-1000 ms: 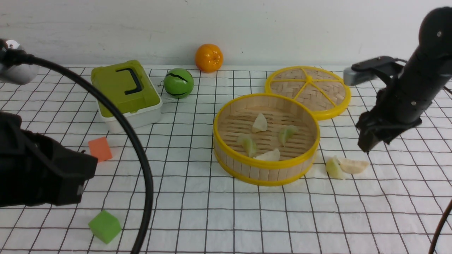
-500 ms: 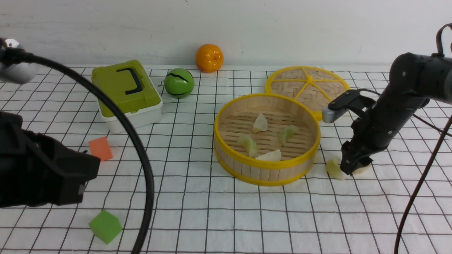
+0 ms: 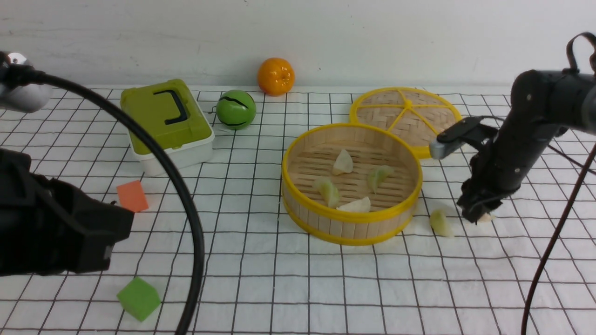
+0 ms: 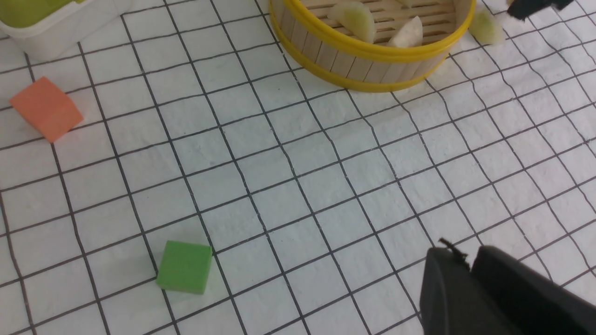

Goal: Put the dumplings into the steamer on the table with the white tablecloth.
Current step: 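Reach for and grasp a dumpling lying on the table beside the steamer, then place the dumpling in the bamboo steamer basket with the right gripper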

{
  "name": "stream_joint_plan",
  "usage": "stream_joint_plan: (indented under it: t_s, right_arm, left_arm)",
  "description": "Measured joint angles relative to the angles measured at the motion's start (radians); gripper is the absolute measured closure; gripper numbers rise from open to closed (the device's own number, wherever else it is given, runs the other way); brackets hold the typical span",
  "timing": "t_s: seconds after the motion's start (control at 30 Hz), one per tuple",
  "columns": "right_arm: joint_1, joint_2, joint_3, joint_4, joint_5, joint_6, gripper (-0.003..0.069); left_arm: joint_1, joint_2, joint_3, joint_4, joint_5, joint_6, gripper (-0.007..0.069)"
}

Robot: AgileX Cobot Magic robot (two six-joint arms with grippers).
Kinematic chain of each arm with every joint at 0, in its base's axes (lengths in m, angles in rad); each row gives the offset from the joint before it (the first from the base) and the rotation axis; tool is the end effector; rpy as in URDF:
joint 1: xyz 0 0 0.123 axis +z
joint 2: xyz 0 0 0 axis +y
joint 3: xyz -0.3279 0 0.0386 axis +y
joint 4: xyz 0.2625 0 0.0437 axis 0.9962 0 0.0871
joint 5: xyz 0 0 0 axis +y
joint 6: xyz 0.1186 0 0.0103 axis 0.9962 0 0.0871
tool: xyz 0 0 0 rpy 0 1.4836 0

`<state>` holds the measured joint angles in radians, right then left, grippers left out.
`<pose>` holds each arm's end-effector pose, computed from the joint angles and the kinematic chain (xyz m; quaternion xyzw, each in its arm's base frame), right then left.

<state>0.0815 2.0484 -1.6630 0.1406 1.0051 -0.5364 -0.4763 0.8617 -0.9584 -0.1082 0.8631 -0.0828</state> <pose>0.4736 0.0528 0.2244 -0.2726 0.9508 0.0321 0.1440 0.1424 -0.0845 0.3915 0.1624 0.8863 -0.1690 0.3994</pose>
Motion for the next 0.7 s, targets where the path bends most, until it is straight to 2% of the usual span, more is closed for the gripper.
stream_joint_plan:
  t_s: [0.17, 0.27, 0.33, 0.53, 0.7]
  right_arm:
    - [0.037, -0.077, -0.111, 0.08, 0.063, 0.027, 0.0419]
    - [0.113, -0.095, -0.198, 0.14, 0.086, 0.044, 0.0419]
    - [0.204, -0.072, -0.25, 0.154, 0.065, 0.103, 0.0419]
    - [0.321, 0.05, -0.273, 0.096, 0.011, 0.246, 0.0419]
    - [0.33, 0.135, -0.273, 0.009, 0.013, 0.339, 0.0419]
  left_arm:
    - [0.0, 0.0, 0.0, 0.0, 0.007, 0.0, 0.0551]
    - [0.0, 0.0, 0.0, 0.0, 0.007, 0.012, 0.0551]
    - [0.0, 0.0, 0.0, 0.0, 0.007, 0.014, 0.0549]
    - [0.0, 0.0, 0.0, 0.0, 0.011, 0.033, 0.0544]
    - [0.0, 0.0, 0.0, 0.0, 0.027, 0.037, 0.0542]
